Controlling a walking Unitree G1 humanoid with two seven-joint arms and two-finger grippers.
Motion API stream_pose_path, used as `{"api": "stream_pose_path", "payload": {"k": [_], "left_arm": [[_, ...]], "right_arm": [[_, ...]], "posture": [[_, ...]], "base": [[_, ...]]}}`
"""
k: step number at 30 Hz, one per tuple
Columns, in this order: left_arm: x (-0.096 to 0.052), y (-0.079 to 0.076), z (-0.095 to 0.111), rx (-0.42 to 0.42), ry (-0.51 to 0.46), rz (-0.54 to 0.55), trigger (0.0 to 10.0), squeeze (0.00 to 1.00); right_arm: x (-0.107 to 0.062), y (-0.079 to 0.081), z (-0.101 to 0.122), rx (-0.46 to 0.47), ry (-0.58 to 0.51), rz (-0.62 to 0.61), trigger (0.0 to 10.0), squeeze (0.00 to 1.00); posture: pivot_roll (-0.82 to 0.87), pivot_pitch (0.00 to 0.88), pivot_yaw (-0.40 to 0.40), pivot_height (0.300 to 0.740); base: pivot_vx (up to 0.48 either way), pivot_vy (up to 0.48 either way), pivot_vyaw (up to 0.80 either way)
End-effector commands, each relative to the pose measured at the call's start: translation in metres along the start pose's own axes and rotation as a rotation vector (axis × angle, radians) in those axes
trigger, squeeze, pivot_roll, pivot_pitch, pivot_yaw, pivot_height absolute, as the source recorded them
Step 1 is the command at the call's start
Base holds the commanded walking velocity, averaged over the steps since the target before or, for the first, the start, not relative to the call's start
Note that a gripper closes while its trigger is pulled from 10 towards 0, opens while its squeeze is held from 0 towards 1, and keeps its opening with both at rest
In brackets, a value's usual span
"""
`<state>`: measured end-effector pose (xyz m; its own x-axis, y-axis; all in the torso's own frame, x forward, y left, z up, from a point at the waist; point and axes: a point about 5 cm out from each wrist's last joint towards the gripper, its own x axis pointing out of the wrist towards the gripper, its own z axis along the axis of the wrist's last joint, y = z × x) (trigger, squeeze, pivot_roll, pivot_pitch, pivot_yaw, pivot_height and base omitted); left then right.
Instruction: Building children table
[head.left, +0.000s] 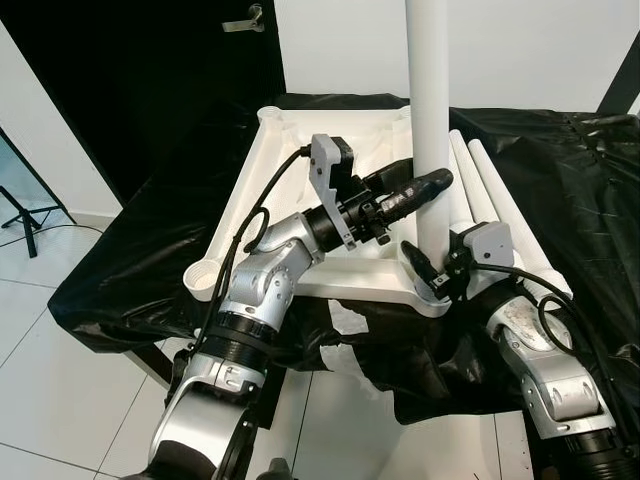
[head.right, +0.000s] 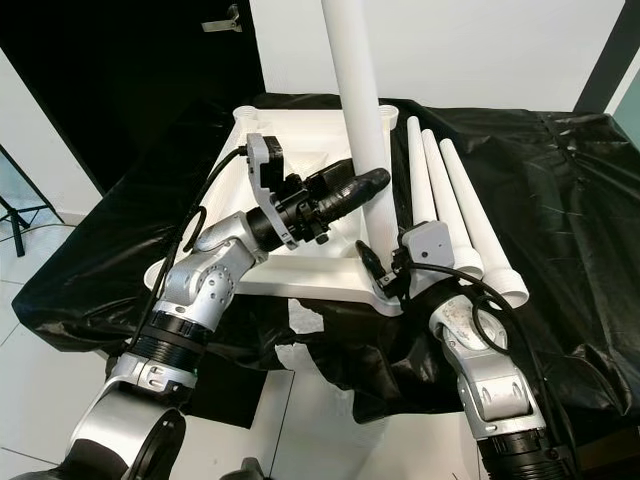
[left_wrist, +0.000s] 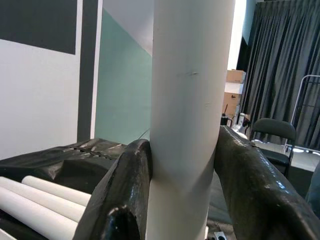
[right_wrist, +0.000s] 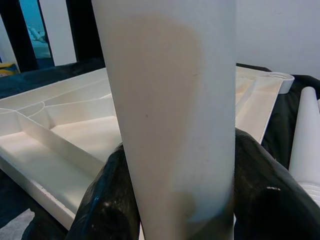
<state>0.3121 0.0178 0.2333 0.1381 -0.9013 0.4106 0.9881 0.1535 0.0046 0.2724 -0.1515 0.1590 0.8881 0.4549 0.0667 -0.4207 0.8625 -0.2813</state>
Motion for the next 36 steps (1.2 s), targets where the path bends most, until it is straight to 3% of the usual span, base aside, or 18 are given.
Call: {"api": "stream_pose_path", "payload": {"k": [1,10,11,15,16,30,35,36], "left_arm": [[0.017,-0.011,-0.001,-0.004,0.005,-0.095,0.0,0.0],[0.016,-0.01,-0.001,0.009,0.005,-0.079,0.0,0.0],[0.016,-0.009,-0.001,0.019,0.007,-0.07,0.0,0.0],[0.016,-0.008,-0.002,0.029,0.011,-0.062,0.0,0.0],[0.016,-0.008,-0.002,0.035,0.013,-0.057,0.0,0.0],[0.018,-0.008,-0.009,0.047,0.032,-0.053,0.0,0.0],[0.017,-0.008,-0.01,0.048,0.034,-0.052,0.0,0.0],[0.018,-0.008,-0.01,0.049,0.035,-0.053,0.0,0.0]], "right_arm": [[0.0,0.009,-0.012,-0.015,0.076,0.039,10.0,0.0],[0.002,0.008,-0.006,-0.038,0.068,0.023,10.0,0.0],[0.004,0.008,0.0,-0.049,0.056,0.012,10.0,1.0],[0.005,0.008,0.007,-0.053,0.044,0.004,10.0,1.0],[0.004,0.009,0.014,-0.059,0.033,0.003,10.0,0.0],[-0.003,0.006,0.042,-0.138,0.021,0.001,10.0,0.0],[-0.008,0.005,0.039,-0.13,0.059,-0.016,10.0,0.0],[-0.01,0.005,0.037,-0.13,0.075,-0.02,8.6,0.0]], "posture": [[0.09,0.0,0.048,0.74],[0.09,0.0,0.047,0.74],[0.09,0.0,0.046,0.74],[0.09,0.0,0.045,0.74],[0.09,0.0,0.044,0.74],[0.07,0.0,0.038,0.74],[0.06,0.0,0.041,0.74],[0.06,0.0,0.041,0.74]], "base": [[0.0,0.0,0.0],[0.0,0.0,0.0],[0.0,0.0,0.0],[0.0,0.0,0.0],[0.0,0.0,0.0],[0.0,0.0,0.0],[0.0,0.0,0.0],[0.0,0.0,0.0]]}}
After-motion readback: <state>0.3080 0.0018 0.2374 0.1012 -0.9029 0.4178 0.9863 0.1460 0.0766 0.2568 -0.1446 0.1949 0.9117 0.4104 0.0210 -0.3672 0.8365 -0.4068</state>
